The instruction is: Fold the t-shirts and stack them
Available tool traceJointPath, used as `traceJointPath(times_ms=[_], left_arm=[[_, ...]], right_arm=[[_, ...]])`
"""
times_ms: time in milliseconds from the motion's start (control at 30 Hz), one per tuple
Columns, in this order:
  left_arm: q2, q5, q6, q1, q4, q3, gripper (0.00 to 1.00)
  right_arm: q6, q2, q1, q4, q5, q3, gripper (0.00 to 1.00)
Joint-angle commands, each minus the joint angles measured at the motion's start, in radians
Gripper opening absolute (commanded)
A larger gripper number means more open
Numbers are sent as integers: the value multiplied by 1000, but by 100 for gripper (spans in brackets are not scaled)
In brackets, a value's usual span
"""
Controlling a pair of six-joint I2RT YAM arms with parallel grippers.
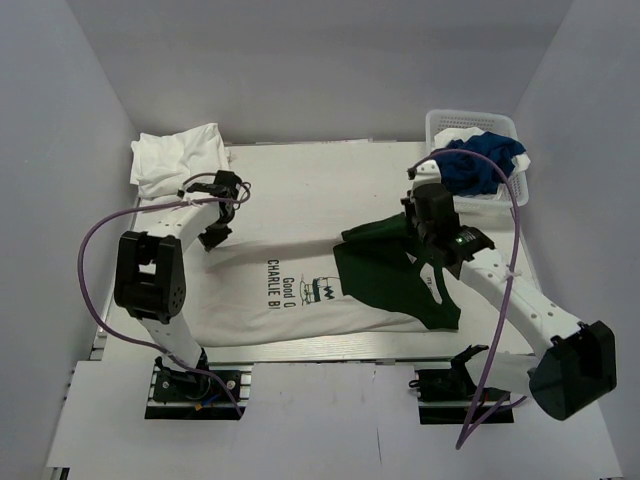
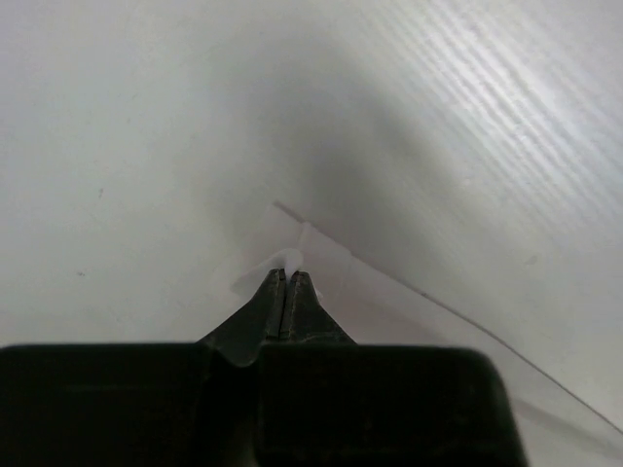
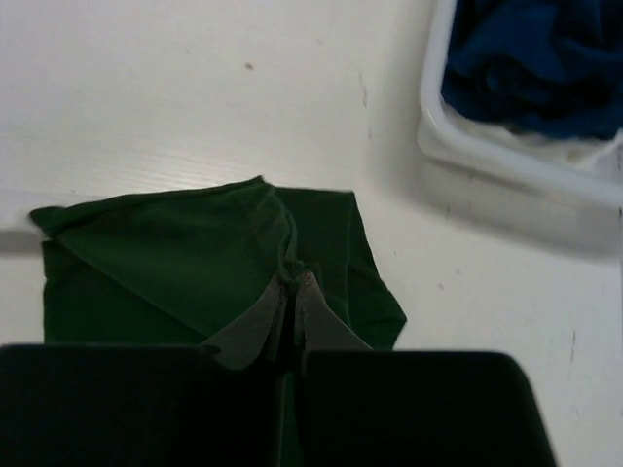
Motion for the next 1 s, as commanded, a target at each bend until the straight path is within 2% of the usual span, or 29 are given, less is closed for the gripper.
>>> traceJointPath(times_ms=[0, 133, 333, 500, 600, 700, 733, 767, 800, 833, 867, 967], left_arm=[[-82, -67, -60, -14, -45, -43, 0], [-146, -21, -60, -14, 4, -109, 0], [-211, 1, -69, -14, 17, -177, 0], [-234, 53, -78, -14, 31, -220, 0], [-245, 53, -121, -14, 18, -266, 0], [-245, 44, -181, -14, -15, -300, 2], [-245, 44, -196, -14, -50, -310, 26], [-233, 44, -219, -14, -71, -311, 37], [-232, 44, -219, -14, -97, -300, 53], [-232, 53, -219, -14, -145, -300, 70], [-232, 53, -244, -14, -171, -288, 84], [-275, 71, -244, -14, -199, -254, 97]], right_arm=[[89, -62, 11, -160, 122, -44, 0], [203, -102, 14, -249, 162, -55, 0], [291, -180, 20, -343, 171, -131, 0], [355, -197, 31, -441, 119, -169, 0], [395, -205, 40, -487, 158, -191, 0], [466, -217, 40, -481, 77, -196, 0], [490, -219, 38, -491, 66, -205, 2], [503, -228, 37, -504, 26, -223, 22], [544, -232, 37, -517, -5, -232, 31], [552, -234, 37, -525, -20, -258, 36], [552, -255, 37, -542, -43, -280, 49], [543, -297, 35, -501, -52, -303, 60]])
